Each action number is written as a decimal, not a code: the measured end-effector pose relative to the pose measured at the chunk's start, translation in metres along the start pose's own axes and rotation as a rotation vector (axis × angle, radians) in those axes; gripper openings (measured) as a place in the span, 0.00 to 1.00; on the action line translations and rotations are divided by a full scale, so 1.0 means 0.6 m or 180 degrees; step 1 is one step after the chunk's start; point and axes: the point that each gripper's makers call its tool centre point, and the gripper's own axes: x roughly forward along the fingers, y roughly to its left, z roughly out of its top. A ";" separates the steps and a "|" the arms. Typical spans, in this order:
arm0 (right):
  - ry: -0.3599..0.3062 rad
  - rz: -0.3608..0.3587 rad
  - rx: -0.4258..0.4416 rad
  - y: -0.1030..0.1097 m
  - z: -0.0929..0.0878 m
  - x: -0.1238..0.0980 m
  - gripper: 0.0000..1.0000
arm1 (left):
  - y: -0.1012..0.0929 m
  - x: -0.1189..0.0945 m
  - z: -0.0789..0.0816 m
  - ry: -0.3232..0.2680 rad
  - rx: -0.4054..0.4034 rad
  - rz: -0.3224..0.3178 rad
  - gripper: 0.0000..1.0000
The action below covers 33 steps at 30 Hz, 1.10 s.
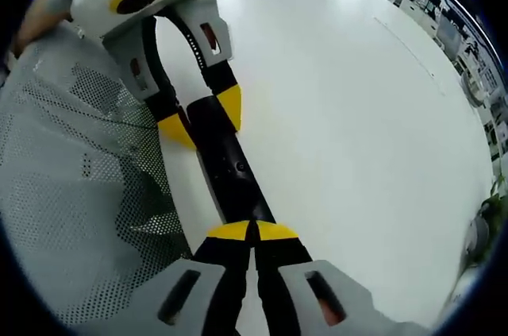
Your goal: Press the specified remote control buttons in sequence, fully releasing each button before pressing the next.
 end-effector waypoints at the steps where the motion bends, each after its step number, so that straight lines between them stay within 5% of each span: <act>1: 0.0002 -0.0001 -0.0005 0.000 0.000 0.000 0.00 | 0.000 0.000 0.000 0.0000 0.0000 -0.0001 0.24; 16: 0.0120 0.0013 -0.0136 0.001 0.000 0.001 0.00 | 0.000 0.000 -0.001 -0.0005 -0.0014 -0.0013 0.24; 28: -0.0092 -0.0019 0.0167 -0.001 0.001 -0.001 0.00 | 0.000 0.001 -0.001 -0.0015 -0.0007 -0.0016 0.24; 33: -0.0273 0.0000 0.0171 0.004 0.025 -0.006 0.00 | 0.000 0.001 0.000 -0.0017 -0.0004 -0.0022 0.24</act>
